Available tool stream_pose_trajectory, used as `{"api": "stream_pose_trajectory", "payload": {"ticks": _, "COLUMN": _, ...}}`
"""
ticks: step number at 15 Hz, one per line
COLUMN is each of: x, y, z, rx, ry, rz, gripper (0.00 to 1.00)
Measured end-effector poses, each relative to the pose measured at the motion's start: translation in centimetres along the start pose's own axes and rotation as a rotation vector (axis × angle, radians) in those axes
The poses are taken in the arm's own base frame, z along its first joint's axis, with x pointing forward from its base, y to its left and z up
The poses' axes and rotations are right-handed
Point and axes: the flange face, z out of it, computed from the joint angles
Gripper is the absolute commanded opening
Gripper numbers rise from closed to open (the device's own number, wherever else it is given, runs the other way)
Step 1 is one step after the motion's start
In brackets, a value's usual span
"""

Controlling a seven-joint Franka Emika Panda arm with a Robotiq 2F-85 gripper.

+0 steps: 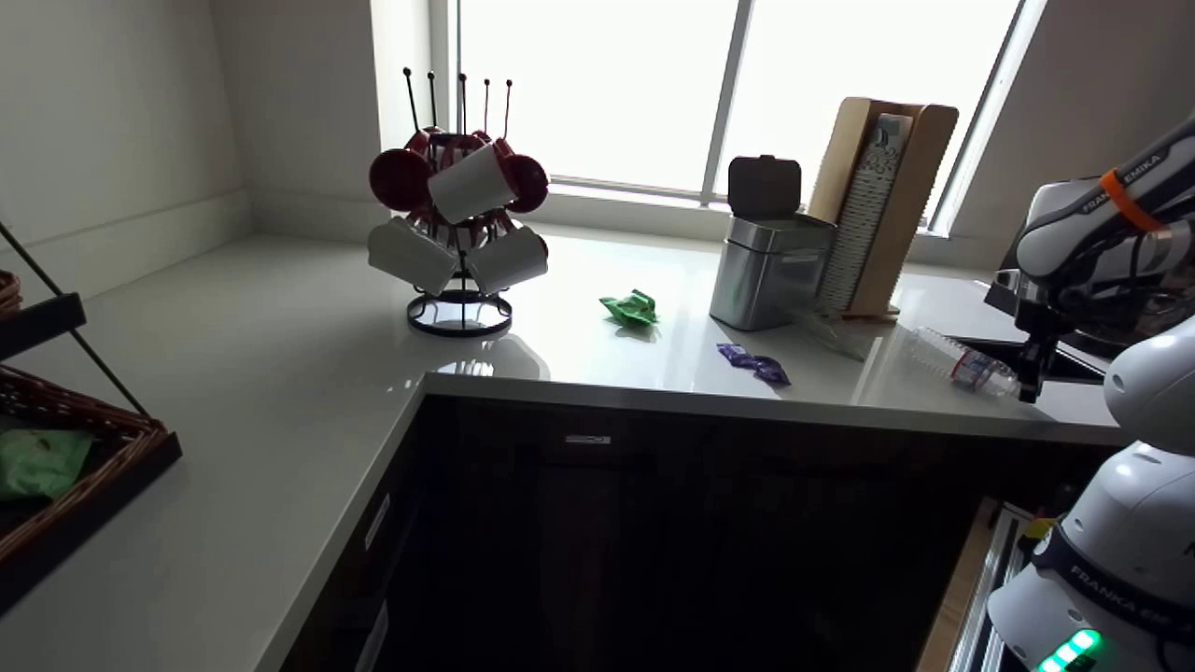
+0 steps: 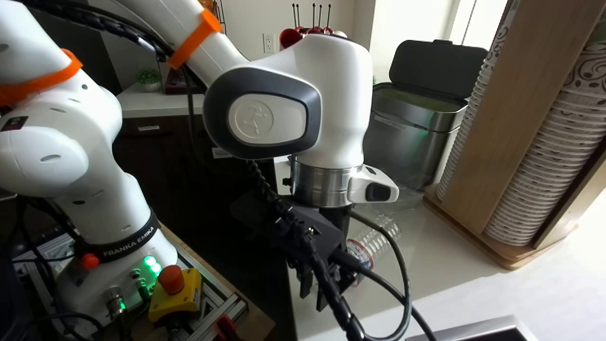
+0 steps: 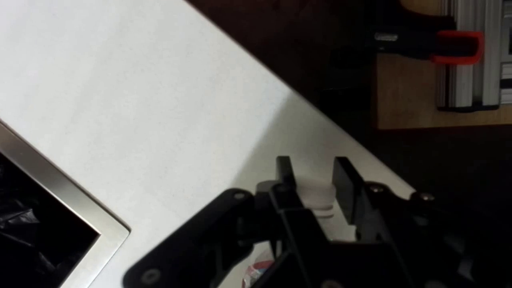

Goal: Put the water bottle inside the silver bin

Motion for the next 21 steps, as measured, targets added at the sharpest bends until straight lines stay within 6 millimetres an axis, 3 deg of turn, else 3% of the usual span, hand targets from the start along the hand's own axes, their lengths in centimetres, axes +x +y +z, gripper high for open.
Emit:
{"api": "stream_pose_trajectory", "payload": {"ticks": 4, "x": 0.0, "y": 0.3, "z": -1.7, "rx": -0.021, "ry": 0.048, "rz": -0.057, "gripper": 0.07}}
{"api": "stream_pose_trajectory", "payload": {"ticks": 11, "x": 0.4, "y": 0.7, "z": -10.3, "rx": -0.189, "ry": 0.202, "rz": -0.283, "gripper": 0.07}}
{"api": "stream_pose_trajectory", "payload": {"ticks": 21, "x": 7.9, "y": -1.9, "z": -23.4, "rx": -0.458, "ry": 0.292, "rz": -0.627, "gripper": 0.07}}
